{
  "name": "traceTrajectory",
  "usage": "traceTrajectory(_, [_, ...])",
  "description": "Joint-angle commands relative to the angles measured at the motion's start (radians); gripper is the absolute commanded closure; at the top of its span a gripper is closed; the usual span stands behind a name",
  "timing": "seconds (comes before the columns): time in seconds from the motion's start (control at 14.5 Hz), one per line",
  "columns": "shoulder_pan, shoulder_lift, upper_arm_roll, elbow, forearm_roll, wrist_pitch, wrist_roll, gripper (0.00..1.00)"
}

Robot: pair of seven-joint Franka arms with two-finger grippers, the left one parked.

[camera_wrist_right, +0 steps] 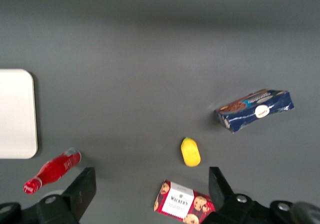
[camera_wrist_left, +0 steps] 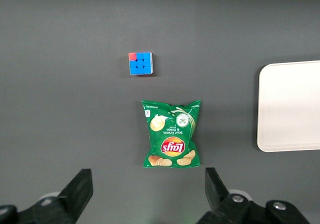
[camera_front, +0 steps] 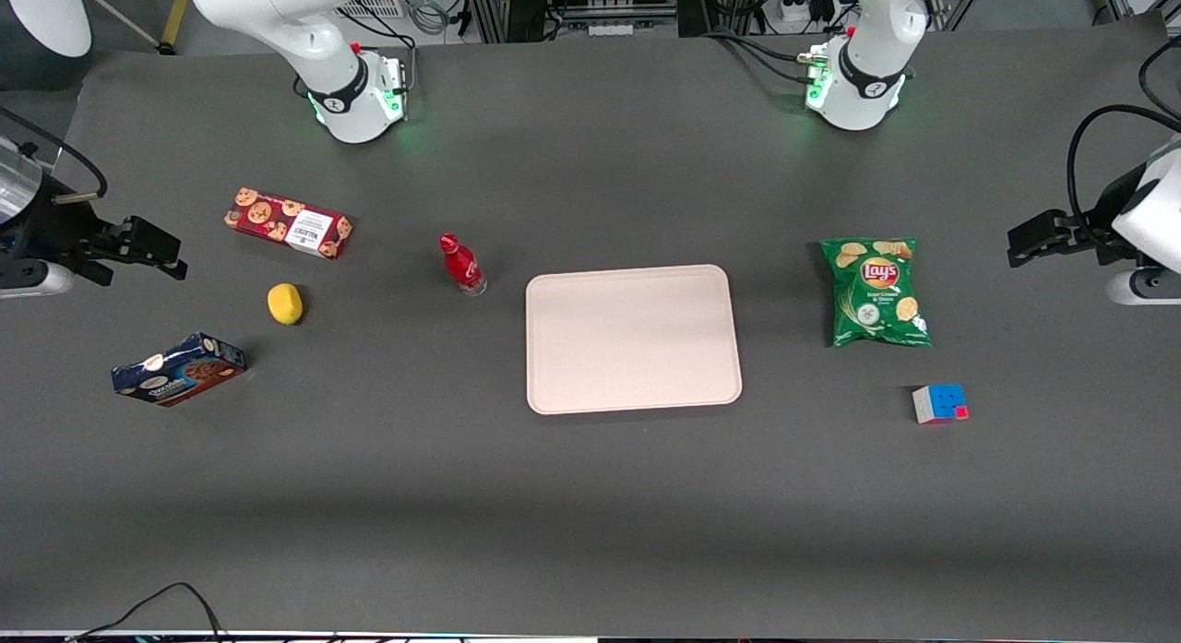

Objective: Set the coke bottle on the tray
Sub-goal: 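Move the open right gripper down over the red Coca-Cola bottle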

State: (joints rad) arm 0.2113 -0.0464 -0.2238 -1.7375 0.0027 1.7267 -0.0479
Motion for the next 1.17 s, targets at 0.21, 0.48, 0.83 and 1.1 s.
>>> traceTrajectory(0.21, [0.011,-0.019,0.113,-0.074,0.002,-0.036,0.086,0.00])
traceTrajectory(0.48, [0.011,-0.180,0.219,-0.374,0.002,0.159,0.199,0.00])
traceTrajectory(0.83, [0.011,-0.233,0.388,-0.602,0.060,0.387,0.377,0.00])
traceTrajectory(1.1, [0.011,-0.185,0.530,-0.685,0.060,0.542,0.516,0.00])
